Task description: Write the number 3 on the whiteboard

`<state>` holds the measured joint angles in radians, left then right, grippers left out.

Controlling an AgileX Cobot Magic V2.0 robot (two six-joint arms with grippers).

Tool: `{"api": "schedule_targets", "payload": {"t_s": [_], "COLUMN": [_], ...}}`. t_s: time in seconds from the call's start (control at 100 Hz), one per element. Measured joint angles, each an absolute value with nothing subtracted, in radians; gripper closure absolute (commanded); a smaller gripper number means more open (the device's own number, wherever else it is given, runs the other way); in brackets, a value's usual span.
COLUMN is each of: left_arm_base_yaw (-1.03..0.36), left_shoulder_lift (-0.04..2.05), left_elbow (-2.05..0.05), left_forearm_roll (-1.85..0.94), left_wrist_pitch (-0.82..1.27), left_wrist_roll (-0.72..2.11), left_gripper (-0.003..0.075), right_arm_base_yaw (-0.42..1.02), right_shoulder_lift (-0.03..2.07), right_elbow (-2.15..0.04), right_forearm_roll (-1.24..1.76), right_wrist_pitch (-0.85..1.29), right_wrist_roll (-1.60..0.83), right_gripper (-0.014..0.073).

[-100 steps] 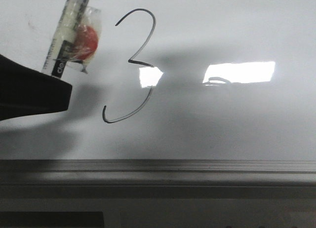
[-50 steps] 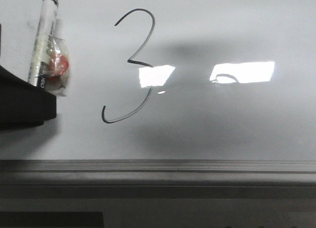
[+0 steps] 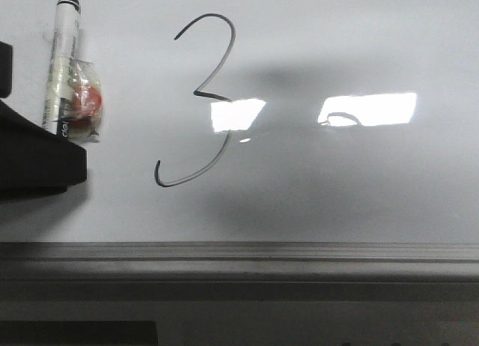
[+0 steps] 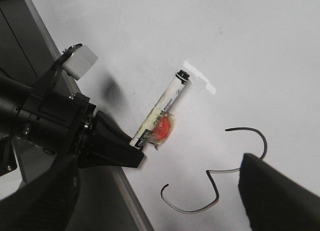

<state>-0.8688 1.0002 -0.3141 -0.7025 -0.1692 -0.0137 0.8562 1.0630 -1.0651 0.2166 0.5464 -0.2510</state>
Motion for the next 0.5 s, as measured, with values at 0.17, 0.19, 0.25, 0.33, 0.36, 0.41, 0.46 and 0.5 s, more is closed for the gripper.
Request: {"api": "schedule_targets", "payload": {"t_s": [0.17, 0.19, 0.25, 0.33, 0.36, 0.41, 0.46, 0.5], "left_arm_base_yaw": [-0.869, -0.869, -0.869, -0.869, -0.869, -0.869, -0.869, -0.864], "left_shoulder_lift": [1.0, 1.0, 0.998, 0.989, 0.983, 0.964, 0.94, 0.919], "left_elbow": [-0.318, -0.321, -0.324, -0.325, -0.325, -0.325, -0.323, -0.319], "left_forearm_roll": [-0.707, -0.707, -0.707, -0.707, -0.707, -0.707, -0.699, -0.679], "left_wrist_pitch": [-0.167, -0.165, -0.163, -0.158, -0.155, -0.153, -0.153, -0.142], "left_wrist_roll": [-0.015, -0.015, -0.016, -0.017, -0.017, -0.017, -0.008, 0.012], "left_gripper": [0.0305, 0.0293, 0.0288, 0.029, 0.029, 0.029, 0.0304, 0.0334], "right_arm_base_yaw": [0.856, 0.856, 0.856, 0.856, 0.856, 0.856, 0.856, 0.856], "right_shoulder_lift": [1.063, 1.063, 1.063, 1.063, 1.063, 1.061, 1.056, 1.05], "right_elbow": [-1.065, -1.065, -1.065, -1.065, -1.065, -1.065, -1.065, -1.065], "right_forearm_roll": [0.217, 0.217, 0.217, 0.217, 0.217, 0.217, 0.217, 0.217], "right_wrist_pitch": [0.546, 0.546, 0.546, 0.546, 0.546, 0.552, 0.567, 0.584], "right_wrist_roll": [-0.251, -0.251, -0.251, -0.251, -0.251, -0.251, -0.251, -0.251], "right_gripper": [0.002, 0.002, 0.002, 0.002, 0.0027, 0.0083, 0.0201, 0.0339]}}
